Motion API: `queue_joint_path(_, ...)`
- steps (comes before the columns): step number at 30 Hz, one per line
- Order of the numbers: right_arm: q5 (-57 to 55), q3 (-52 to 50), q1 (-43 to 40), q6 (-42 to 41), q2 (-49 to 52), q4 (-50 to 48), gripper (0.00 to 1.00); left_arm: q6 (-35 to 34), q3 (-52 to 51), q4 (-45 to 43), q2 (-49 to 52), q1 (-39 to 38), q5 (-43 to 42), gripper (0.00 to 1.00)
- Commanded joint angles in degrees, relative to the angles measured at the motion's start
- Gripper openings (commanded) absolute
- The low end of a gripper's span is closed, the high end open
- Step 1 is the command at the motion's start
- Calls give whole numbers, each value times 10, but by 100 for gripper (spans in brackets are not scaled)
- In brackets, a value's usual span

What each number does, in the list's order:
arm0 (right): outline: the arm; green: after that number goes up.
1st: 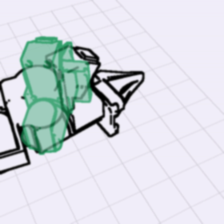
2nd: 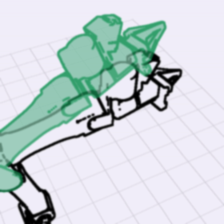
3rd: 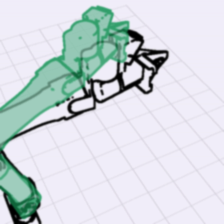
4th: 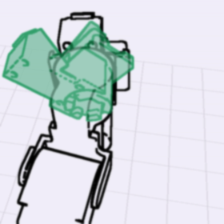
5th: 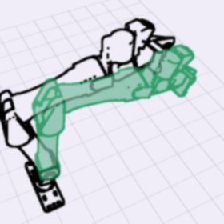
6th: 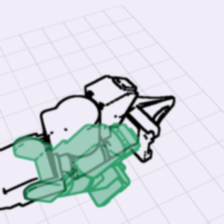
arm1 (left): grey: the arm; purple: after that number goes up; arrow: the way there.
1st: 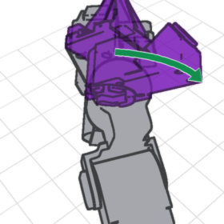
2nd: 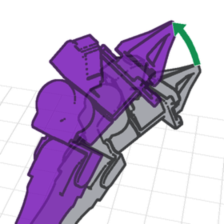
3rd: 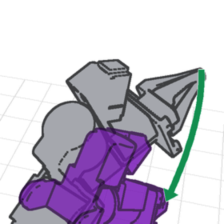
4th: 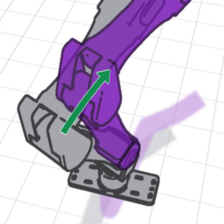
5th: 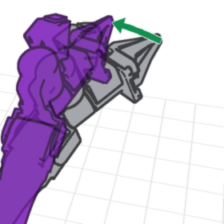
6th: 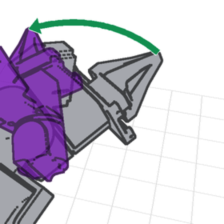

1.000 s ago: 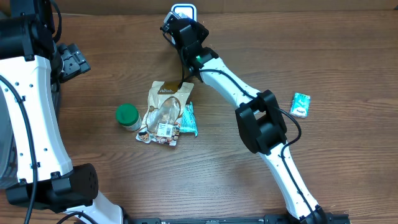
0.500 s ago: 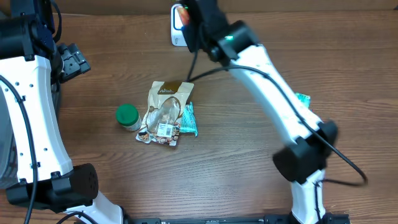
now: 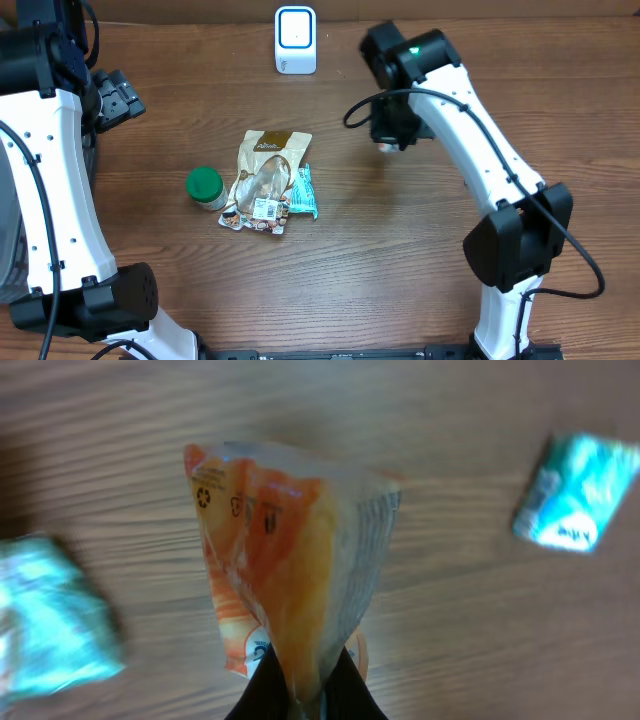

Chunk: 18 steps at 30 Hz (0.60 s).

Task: Scan the item barcode
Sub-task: 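Carry the orange packet right and set it beside the teal box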

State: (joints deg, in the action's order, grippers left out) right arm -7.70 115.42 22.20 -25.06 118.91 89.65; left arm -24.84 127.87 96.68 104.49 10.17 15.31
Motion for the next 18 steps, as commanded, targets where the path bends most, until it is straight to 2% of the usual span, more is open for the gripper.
queue_joint_path(1,3,-49,-46,-54,6,-11,4,9,1,1,-2,-1,7,100)
queue_joint_path(6,14,-100,-121,-49,6,-17,4,9,1,1,-2,-1,7,100)
queue_joint_path(18,14,-120,-243,-36,6,-18,4,9,1,1,-2,-1,7,100)
